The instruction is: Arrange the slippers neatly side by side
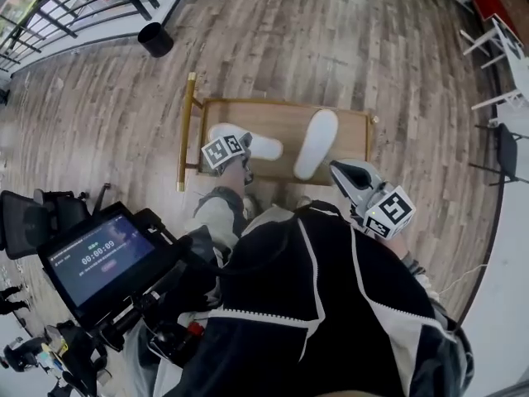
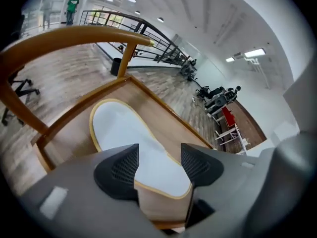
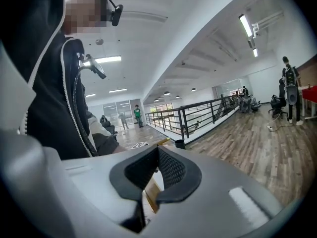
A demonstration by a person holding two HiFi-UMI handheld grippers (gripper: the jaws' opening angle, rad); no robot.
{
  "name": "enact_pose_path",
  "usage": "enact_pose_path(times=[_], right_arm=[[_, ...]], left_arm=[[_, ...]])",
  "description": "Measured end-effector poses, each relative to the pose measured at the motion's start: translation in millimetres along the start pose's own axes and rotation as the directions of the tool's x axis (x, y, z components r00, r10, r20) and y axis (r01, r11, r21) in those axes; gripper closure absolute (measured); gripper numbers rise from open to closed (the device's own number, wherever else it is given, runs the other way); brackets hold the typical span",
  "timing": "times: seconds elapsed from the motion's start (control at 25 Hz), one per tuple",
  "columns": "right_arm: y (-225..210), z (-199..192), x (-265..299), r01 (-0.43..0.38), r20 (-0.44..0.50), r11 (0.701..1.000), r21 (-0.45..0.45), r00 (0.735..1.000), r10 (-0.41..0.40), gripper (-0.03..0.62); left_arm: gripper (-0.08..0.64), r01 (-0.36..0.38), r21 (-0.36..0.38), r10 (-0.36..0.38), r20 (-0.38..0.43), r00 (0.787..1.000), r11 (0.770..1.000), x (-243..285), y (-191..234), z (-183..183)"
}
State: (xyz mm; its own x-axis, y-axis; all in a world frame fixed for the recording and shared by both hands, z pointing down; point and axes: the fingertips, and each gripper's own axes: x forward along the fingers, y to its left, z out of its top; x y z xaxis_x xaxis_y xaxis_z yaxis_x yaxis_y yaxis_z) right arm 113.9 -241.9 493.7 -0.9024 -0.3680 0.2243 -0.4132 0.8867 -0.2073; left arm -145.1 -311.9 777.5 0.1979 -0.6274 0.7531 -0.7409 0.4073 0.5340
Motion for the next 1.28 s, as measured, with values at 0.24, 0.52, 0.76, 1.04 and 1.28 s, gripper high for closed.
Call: enact_pose_path(times=[0.24,0.52,0.76,1.04,1.28], right_arm=[[-14,-8,-29,0.091,-0.021,0.996,0.025,0.996,-0.091,0.588],[-9,-7,-46,0.148,-0.015,0.988,0.038,0.989,-0.147,0.588],[-15,-4,-39,0.129,-0.008,0.991,0.033,0.992,-0.129,0.588],[-27,-1,-27,0.101,0.004,0.995,0.024,0.995,-0.101,0.588],[-27,1,-24,0.058,0.025,0.998,0.016,0.998,-0.058,0.588]], left_arm=[[0.302,-0.084,-0.137,0.085,0.000,0.996,0.987,26,14,-2],[0.499,-0.123,-0.120,0.124,0.001,0.992,0.985,19,27,-2],[0.523,-0.104,-0.080,0.105,0.005,0.994,0.991,20,17,2],[0.525,-0.085,-0.011,0.086,0.023,0.996,0.996,22,3,17],[0.526,-0.030,0.299,0.006,0.079,0.997,0.954,-1,-51,37]])
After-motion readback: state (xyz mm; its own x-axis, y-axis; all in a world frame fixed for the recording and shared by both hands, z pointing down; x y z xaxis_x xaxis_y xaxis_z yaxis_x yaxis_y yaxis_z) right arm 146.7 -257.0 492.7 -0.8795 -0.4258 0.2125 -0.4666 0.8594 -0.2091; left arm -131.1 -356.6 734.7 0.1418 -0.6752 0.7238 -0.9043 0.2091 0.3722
